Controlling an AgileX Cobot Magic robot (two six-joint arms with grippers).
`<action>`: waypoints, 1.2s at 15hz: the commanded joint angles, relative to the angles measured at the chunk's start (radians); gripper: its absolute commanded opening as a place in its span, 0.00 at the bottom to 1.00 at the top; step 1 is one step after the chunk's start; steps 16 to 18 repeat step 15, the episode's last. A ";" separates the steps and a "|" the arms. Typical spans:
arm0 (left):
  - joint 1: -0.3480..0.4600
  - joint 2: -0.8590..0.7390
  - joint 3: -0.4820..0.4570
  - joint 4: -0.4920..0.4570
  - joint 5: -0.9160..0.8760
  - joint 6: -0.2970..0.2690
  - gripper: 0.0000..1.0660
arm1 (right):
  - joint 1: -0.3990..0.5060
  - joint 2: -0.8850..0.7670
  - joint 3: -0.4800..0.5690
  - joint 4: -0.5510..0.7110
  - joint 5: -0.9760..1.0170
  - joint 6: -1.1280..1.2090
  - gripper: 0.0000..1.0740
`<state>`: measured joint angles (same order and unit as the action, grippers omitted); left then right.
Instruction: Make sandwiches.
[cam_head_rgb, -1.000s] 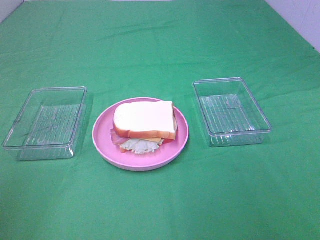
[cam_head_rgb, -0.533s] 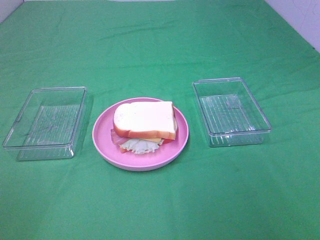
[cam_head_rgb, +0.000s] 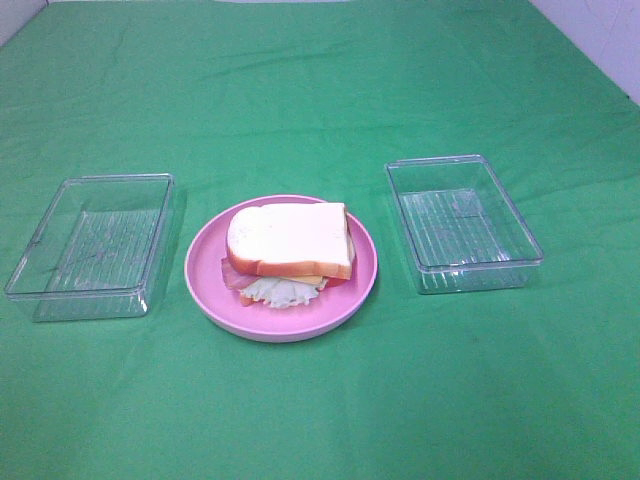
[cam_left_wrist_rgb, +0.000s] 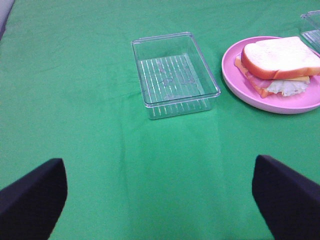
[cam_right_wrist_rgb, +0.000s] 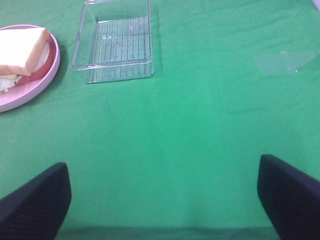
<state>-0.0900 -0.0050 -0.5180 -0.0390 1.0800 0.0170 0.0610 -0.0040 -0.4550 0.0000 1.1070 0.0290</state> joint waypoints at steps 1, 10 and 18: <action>0.049 -0.013 0.003 -0.004 -0.003 -0.008 0.88 | -0.001 -0.021 0.002 0.000 -0.005 -0.003 0.90; 0.197 -0.019 0.003 -0.004 -0.003 -0.008 0.88 | -0.001 -0.021 0.002 0.000 -0.005 -0.003 0.90; 0.197 -0.019 0.003 -0.007 -0.003 -0.008 0.88 | -0.001 -0.021 0.002 0.000 -0.005 -0.003 0.90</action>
